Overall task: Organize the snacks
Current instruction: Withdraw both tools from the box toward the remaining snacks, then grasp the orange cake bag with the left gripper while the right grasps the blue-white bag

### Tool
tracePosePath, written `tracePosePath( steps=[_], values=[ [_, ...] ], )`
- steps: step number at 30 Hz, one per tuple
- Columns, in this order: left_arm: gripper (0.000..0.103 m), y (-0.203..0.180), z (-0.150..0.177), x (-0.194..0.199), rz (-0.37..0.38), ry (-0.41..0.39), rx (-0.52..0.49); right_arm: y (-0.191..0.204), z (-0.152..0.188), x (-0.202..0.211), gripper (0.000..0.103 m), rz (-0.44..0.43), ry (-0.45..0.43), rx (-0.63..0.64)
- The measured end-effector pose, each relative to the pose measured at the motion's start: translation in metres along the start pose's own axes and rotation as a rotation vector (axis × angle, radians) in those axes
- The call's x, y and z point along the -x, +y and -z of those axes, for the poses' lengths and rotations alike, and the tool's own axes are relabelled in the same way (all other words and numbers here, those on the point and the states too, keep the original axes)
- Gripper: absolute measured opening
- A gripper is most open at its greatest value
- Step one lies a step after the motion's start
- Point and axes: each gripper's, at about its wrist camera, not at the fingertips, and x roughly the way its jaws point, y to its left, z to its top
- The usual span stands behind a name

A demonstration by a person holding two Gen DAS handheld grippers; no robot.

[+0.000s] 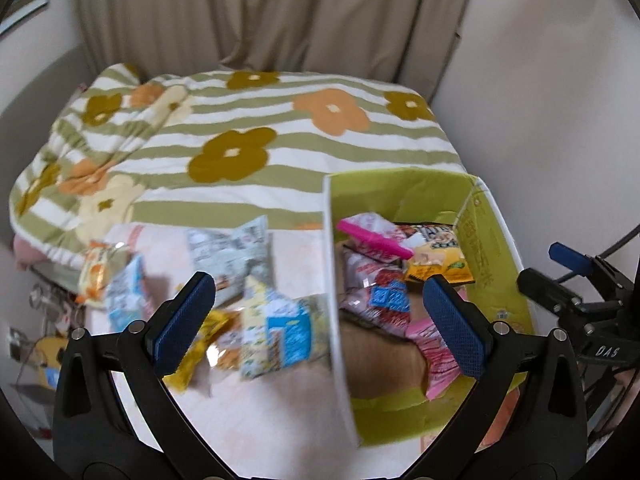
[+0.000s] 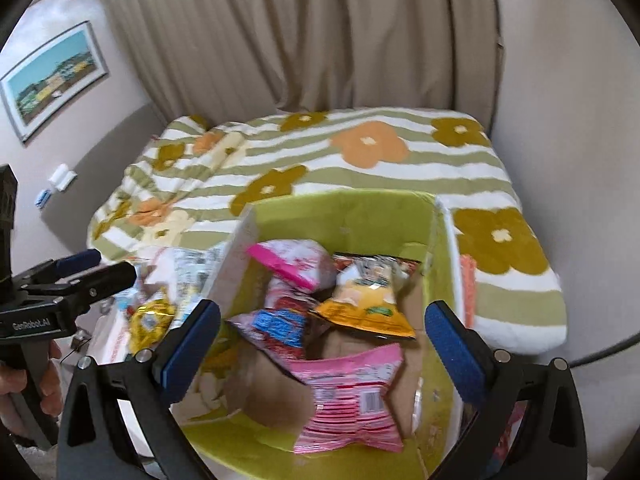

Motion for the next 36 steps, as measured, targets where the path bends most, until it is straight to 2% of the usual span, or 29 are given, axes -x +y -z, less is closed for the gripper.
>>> tracePosePath(
  steps=[3,8,13,17,26,32,36],
  values=[
    [0.103,0.02,0.007,0.018,-0.056,-0.01,0.028,0.017,-0.002,0.007,0.102,-0.052,-0.024,0.028],
    [0.103,0.067,0.017,0.038,-0.104,-0.025,0.096,0.05,-0.005,0.008,0.102,-0.105,-0.053,0.055],
    [0.103,0.134,0.021,0.049,-0.132,-0.018,0.171,0.09,-0.005,-0.004,0.102,-0.128,-0.04,0.105],
    [0.103,0.187,0.018,0.044,-0.163,-0.003,0.182,0.126,-0.004,-0.021,0.102,-0.125,-0.024,0.133],
    [0.103,0.303,0.001,-0.004,-0.136,0.118,0.152,0.223,-0.006,-0.087,0.102,-0.138,0.059,0.107],
    [0.103,0.348,-0.007,-0.06,-0.071,0.223,0.115,0.279,-0.002,-0.147,0.102,-0.143,0.133,0.086],
    [0.103,0.362,-0.008,-0.103,-0.026,0.288,0.082,0.304,0.006,-0.185,0.102,-0.128,0.186,0.085]
  ],
)
